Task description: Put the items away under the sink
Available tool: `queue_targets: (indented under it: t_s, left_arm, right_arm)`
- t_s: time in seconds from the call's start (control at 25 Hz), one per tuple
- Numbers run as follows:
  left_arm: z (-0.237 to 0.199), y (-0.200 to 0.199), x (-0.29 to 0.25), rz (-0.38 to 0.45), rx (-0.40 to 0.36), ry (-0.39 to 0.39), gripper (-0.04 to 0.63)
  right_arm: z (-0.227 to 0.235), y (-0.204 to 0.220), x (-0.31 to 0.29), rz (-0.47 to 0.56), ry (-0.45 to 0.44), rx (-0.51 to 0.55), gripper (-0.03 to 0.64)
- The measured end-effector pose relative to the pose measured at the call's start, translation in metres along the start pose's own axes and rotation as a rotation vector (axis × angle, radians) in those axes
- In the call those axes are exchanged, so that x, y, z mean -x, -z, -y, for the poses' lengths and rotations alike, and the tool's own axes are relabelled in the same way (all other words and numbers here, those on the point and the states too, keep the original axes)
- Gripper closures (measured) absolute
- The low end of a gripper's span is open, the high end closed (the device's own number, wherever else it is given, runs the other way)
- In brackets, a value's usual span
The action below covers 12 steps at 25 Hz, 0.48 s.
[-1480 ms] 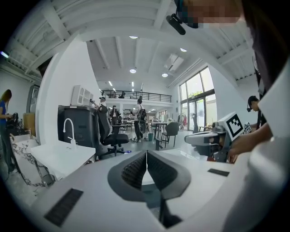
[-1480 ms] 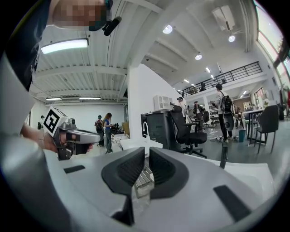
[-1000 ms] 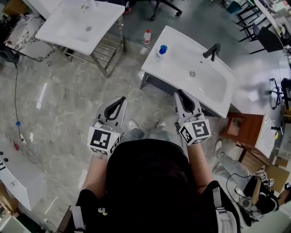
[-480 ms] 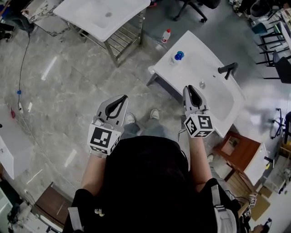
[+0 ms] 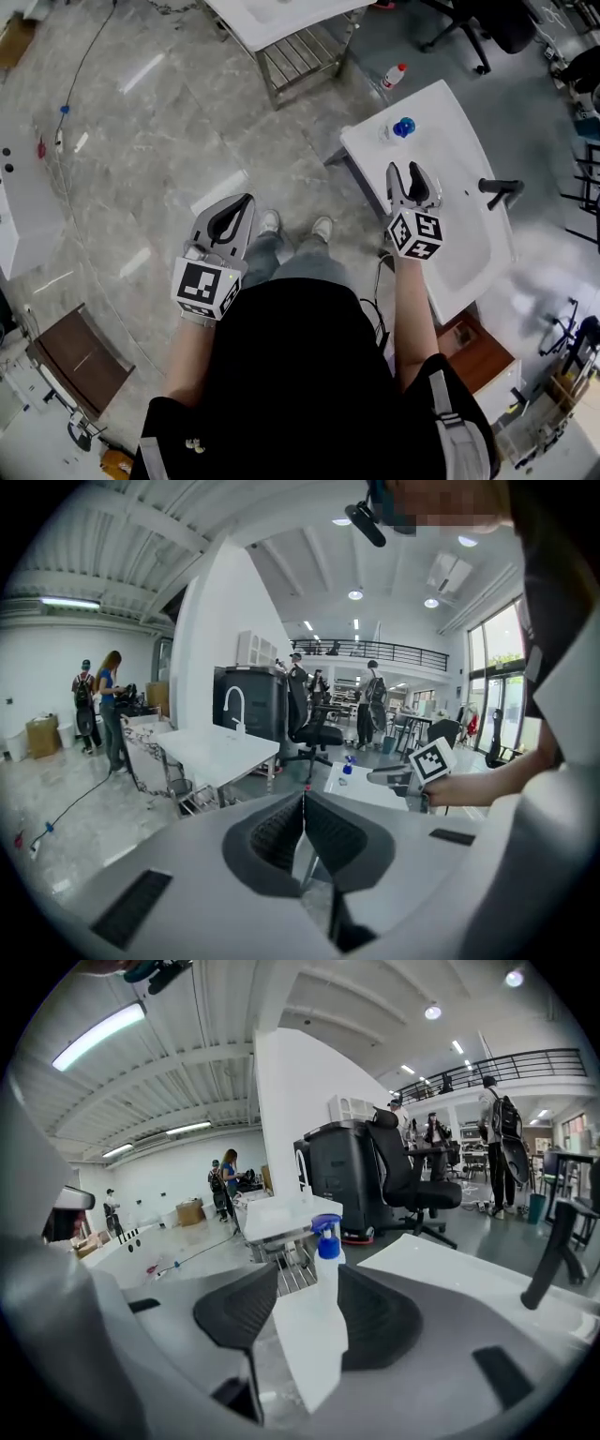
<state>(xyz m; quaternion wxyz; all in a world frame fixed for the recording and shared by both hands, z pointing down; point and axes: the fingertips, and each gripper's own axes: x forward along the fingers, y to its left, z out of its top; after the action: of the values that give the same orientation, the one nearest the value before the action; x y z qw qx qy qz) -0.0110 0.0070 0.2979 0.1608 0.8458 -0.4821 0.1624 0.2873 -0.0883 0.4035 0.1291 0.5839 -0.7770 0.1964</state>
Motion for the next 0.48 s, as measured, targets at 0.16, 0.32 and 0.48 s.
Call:
queue_targets:
  t_s: [0.16,0.32,0.48]
  left_arm:
    - [0.007,0.012,0.004,-0.029,0.013,-0.053,0.572]
    - [0.014,0.028,0.009,-0.060,0.039,-0.129,0.572]
    - [0.016,0.041,0.016,-0.082,0.072,-0.192,0.572]
  right_arm:
    - [0.013,0.014,-0.027,-0.027,-0.019,0.017,0.407]
    - [0.026,0.030,-0.047,-0.050,-0.005,0.043,0.398]
    - [0.030,0.034,-0.065,-0.055,-0.007,0.065,0.393]
